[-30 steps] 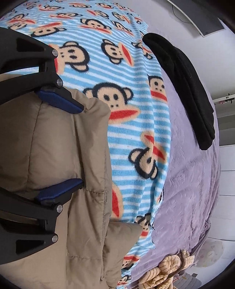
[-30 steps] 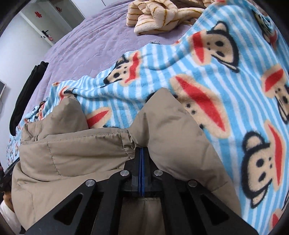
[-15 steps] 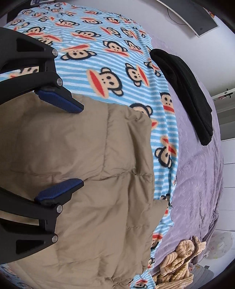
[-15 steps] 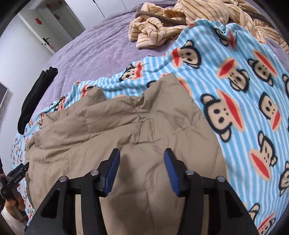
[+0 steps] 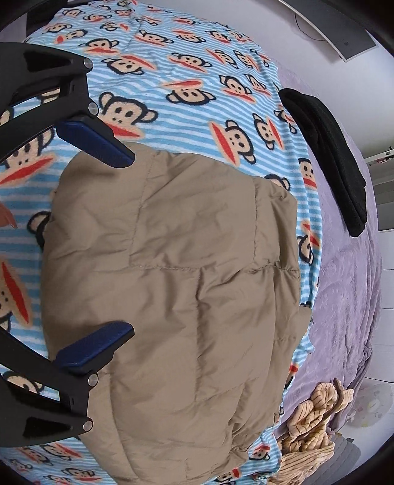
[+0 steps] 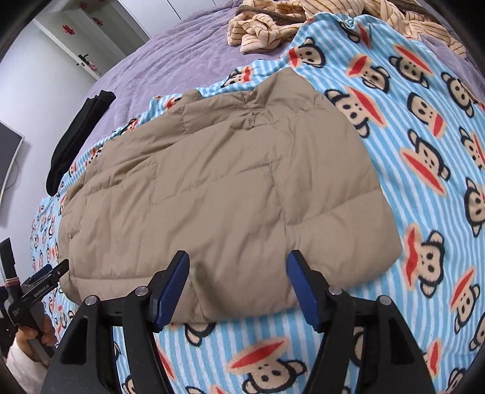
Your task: Fold large clothes
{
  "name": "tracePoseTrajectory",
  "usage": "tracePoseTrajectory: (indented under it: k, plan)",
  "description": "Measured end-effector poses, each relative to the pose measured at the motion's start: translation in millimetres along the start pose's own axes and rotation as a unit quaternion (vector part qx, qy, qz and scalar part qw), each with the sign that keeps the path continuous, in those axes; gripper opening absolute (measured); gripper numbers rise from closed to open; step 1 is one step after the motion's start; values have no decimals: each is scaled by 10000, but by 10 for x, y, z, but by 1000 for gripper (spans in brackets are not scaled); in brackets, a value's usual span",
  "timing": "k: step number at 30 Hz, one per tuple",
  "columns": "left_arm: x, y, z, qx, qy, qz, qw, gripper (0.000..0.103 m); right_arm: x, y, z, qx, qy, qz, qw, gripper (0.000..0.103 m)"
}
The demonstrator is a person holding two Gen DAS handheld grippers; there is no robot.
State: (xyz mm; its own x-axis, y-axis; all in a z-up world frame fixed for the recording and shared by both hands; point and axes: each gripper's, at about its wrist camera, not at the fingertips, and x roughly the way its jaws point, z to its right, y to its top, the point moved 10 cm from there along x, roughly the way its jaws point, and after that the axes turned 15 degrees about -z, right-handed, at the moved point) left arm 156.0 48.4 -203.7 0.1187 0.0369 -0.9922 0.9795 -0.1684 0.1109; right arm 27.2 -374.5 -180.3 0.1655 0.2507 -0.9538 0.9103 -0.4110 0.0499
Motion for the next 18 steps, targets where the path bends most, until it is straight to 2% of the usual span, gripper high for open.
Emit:
tracePoseTrajectory:
  k: [2,4,11,15,16,17,18]
  plan:
    - [10,-97,24,1,-82,-105,9999,102,-12,-126,-2,41,63,-7,10000,74]
    - [22,-193,30,-17,-120,-192,9997,102,-4,-248,-5,97,195,-56,9997,83]
    - [111,-533,7,-329,-486,-553,9967,102,121,-554,12,296,539,-332,9976,84]
    - [249,-709,30,-592,-933,-902,9898,102,206,-628,-2,380,702,-451,9958,86]
    - [277,-733,29,-660,-992,-942,9884,102,230,-640,-1,426,748,-476,9952,92]
    - [304,-753,25,-717,-1013,-970,9875,102,248,-658,4,467,808,-484,9945,103]
    - [328,-772,22,-766,-1022,-999,9868,102,266,-657,-1,504,901,-490,9934,103]
